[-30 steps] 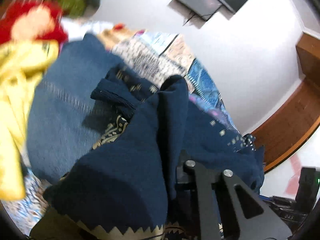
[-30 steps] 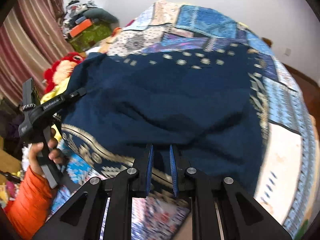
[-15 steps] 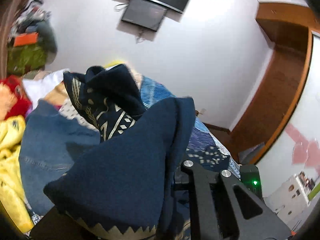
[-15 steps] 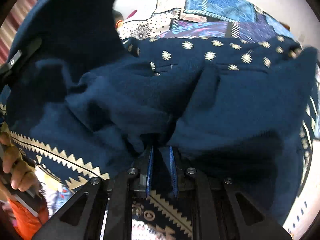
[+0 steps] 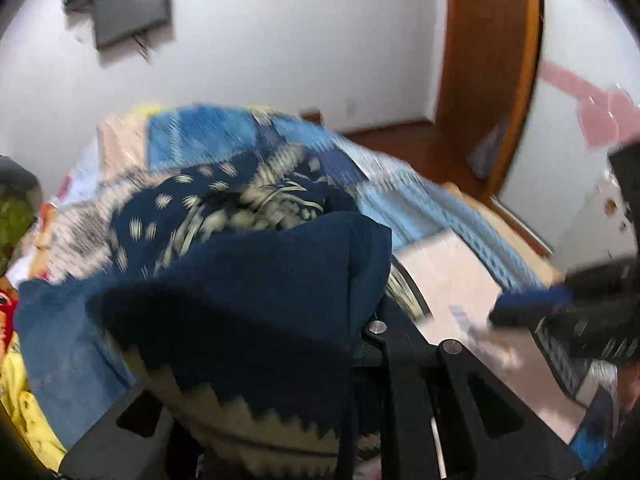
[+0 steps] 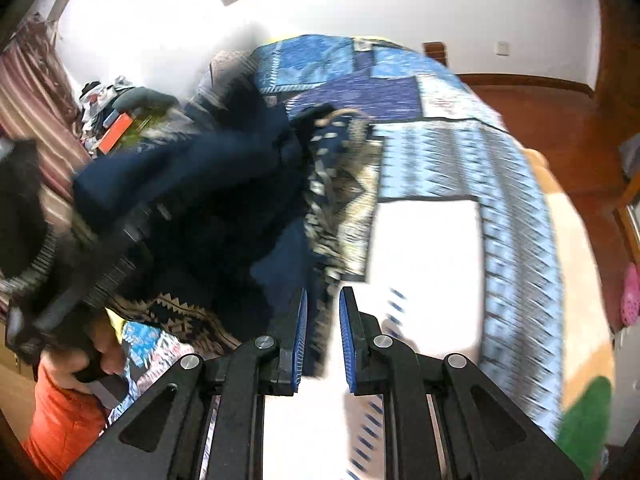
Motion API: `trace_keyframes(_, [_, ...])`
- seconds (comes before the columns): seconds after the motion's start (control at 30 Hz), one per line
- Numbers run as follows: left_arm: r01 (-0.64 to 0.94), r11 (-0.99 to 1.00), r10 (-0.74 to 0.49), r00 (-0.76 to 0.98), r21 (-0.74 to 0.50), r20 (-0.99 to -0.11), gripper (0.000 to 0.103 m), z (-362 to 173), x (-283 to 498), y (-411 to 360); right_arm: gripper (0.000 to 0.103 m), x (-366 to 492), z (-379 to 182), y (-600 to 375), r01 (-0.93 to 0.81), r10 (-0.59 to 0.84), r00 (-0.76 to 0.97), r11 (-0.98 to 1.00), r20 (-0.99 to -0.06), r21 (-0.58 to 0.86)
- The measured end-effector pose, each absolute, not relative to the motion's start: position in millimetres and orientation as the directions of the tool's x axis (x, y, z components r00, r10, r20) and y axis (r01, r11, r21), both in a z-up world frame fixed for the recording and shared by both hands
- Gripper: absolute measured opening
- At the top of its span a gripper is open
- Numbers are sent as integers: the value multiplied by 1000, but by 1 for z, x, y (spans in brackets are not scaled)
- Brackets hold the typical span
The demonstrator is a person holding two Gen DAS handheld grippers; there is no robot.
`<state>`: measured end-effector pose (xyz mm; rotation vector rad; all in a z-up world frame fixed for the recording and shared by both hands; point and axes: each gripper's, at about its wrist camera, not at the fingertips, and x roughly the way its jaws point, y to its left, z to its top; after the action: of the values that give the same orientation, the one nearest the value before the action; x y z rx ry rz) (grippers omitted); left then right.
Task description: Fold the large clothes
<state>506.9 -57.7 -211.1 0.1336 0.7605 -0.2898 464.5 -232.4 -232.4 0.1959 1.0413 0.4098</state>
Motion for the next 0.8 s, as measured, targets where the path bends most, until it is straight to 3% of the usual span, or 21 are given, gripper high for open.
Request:
trace_keyframes(0.17, [426, 898, -211, 638, 110, -741, 22, -223, 476, -80, 12, 447, -227, -246, -238, 379, 461, 924, -802, 300])
trace_keyframes(0.23, [460, 884, -243, 604, 82, -759, 36, -225, 466, -78, 12, 449, -224, -248, -242, 382, 468, 923, -797, 301])
trace_keyframes(0.3, [493, 869, -288, 573, 41, -767, 65, -220, 455, -74, 12, 444, -215, -250, -251, 391, 479, 919, -786, 304])
trace_keyframes(0.4, [509, 861, -329, 565, 6, -757, 83, -204, 432, -74, 12, 435, -198, -250, -276, 407, 497, 912, -767, 305])
trace_keyframes(0.67, [343, 939, -256, 664, -18, -703, 91, -151, 405, -3, 12, 422, -155, -219, -395, 476, 525, 871, -706, 293])
trace_keyframes(0.8, [231, 973, -153, 705, 20, -693, 93, -149, 413, 39, 12, 425, -135, -184, -467, 531, 526, 833, -664, 295])
